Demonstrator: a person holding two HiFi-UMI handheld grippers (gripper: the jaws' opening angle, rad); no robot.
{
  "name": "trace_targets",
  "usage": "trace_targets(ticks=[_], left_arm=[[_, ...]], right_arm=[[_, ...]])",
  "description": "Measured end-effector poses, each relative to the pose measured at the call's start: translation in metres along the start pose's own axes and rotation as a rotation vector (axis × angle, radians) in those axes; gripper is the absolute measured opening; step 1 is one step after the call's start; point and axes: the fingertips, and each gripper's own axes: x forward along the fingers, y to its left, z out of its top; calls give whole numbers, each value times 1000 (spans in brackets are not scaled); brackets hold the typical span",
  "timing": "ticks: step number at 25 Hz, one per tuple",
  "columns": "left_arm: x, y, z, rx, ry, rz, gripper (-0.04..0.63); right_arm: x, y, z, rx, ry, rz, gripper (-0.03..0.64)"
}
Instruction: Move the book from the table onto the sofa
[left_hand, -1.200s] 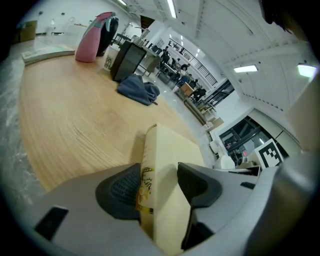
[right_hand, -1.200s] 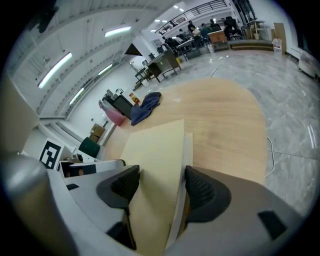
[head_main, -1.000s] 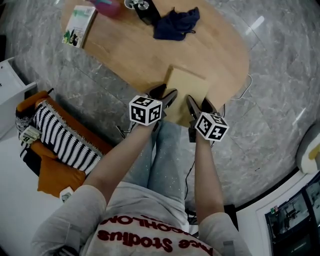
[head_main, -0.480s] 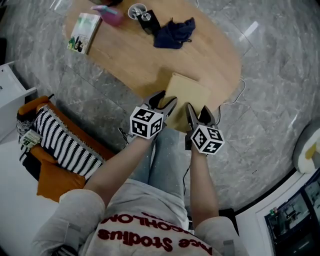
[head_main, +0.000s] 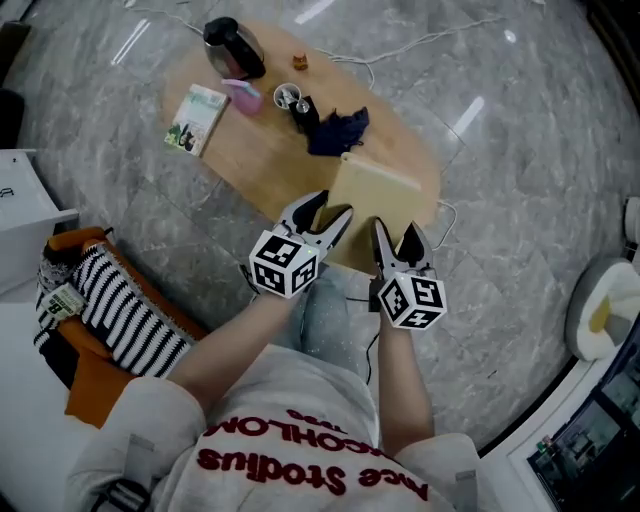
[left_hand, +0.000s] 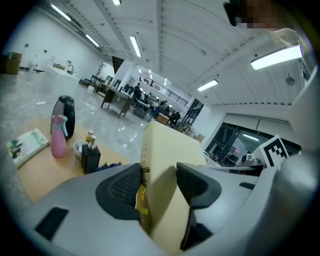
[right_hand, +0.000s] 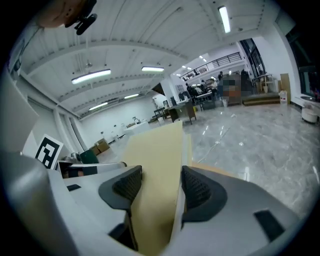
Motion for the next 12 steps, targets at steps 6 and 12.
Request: trace_targets(ticks=[6,12], left_arm=[[-50,-50,120,124,-184,-59,225],[-104,-95,207,218,-332,-99,224]], right_arm=[[-48,58,117,-114,-202,23,275],[-99,110,200,-149,-369,46,267]])
